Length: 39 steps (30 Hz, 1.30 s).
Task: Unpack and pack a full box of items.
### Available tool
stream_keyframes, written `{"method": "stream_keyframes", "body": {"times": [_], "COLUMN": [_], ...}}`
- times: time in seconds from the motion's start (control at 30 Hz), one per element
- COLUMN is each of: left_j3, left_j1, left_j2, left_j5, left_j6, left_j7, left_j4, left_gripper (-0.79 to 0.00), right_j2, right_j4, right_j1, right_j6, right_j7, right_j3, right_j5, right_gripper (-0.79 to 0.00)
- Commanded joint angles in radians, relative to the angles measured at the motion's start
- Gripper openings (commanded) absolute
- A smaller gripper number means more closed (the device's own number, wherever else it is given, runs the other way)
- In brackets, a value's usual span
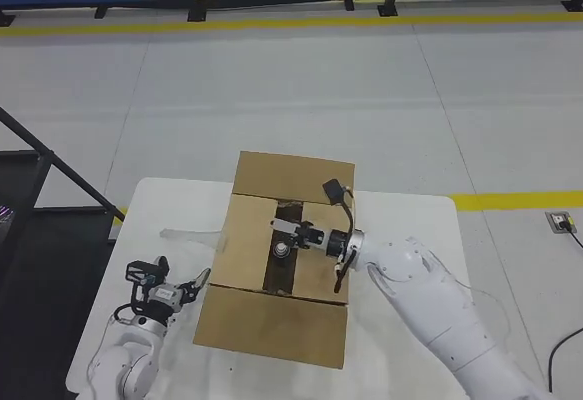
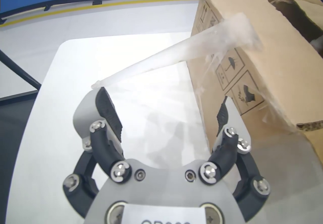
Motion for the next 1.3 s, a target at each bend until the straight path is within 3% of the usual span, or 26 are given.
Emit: {"method": "stream_keyframes", "body": {"times": [0.0,0.5,0.87,1.03,1.27], "left_j3": [0.010,0.026,-0.053,-0.083,-0.102], "left_j1": [0.004,0.066,0.151,0.203,0.267], "left_j2": [-0.001,-0.004,0.004,0.008,0.016], "left_j5": [0.008,0.028,-0.003,-0.013,0.053], "left_j6": [-0.004,-0.001,-0.011,-0.051,-0.119], "left_j7": [0.003,0.042,0.096,0.140,0.184], "left_j4": [-0.002,-0.064,-0.133,-0.184,-0.270], "left_gripper": [0.000,0.000,0.000,0.000,0.000], "right_j2": [-0.004,-0.078,-0.154,-0.179,-0.210], "right_j4": [0.005,0.156,0.376,0.456,0.496], "right_j1": [0.007,0.140,0.231,0.255,0.275], "right_j6": [0.042,0.168,0.043,-0.042,-0.088], "right_j7": [-0.014,0.008,0.089,0.188,0.196], "right_j3": [-0.007,-0.113,-0.137,-0.112,-0.107], "right_j5": [-0.021,-0.068,0.074,0.200,0.246], "right_gripper": [0.000,0.000,0.000,0.000,0.000]}}
